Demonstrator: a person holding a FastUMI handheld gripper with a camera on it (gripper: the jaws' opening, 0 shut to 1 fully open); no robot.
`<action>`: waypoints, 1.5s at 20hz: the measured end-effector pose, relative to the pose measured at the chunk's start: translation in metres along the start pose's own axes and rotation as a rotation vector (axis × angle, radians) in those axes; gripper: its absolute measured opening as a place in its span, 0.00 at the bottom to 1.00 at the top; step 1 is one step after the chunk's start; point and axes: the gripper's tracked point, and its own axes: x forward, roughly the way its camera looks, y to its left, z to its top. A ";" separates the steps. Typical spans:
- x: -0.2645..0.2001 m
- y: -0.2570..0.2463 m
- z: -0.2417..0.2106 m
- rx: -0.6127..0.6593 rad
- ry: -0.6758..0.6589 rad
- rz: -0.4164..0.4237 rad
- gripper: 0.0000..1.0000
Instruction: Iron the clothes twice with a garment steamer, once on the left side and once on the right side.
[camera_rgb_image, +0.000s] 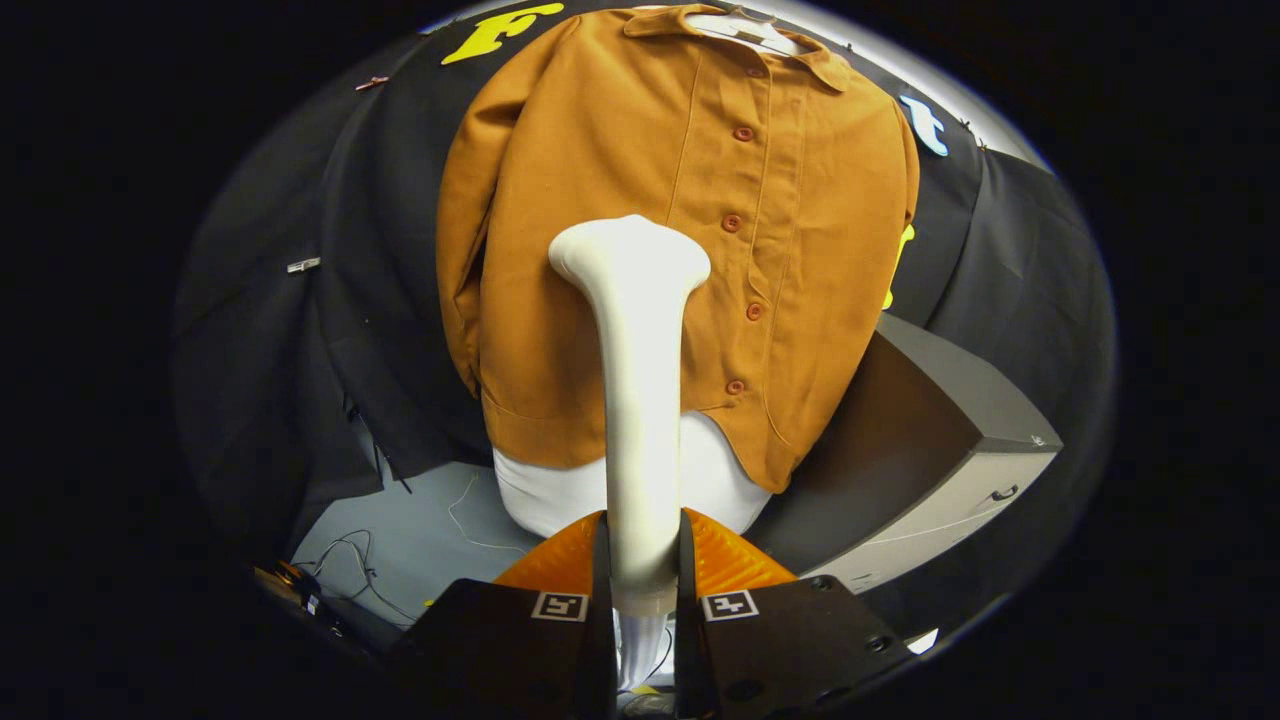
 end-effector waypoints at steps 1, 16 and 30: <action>-0.006 -0.004 0.001 0.005 -0.003 0.002 0.26; -0.119 -0.087 0.092 0.117 -0.230 -0.013 0.26; -0.220 -0.161 0.191 0.190 -0.440 -0.064 0.26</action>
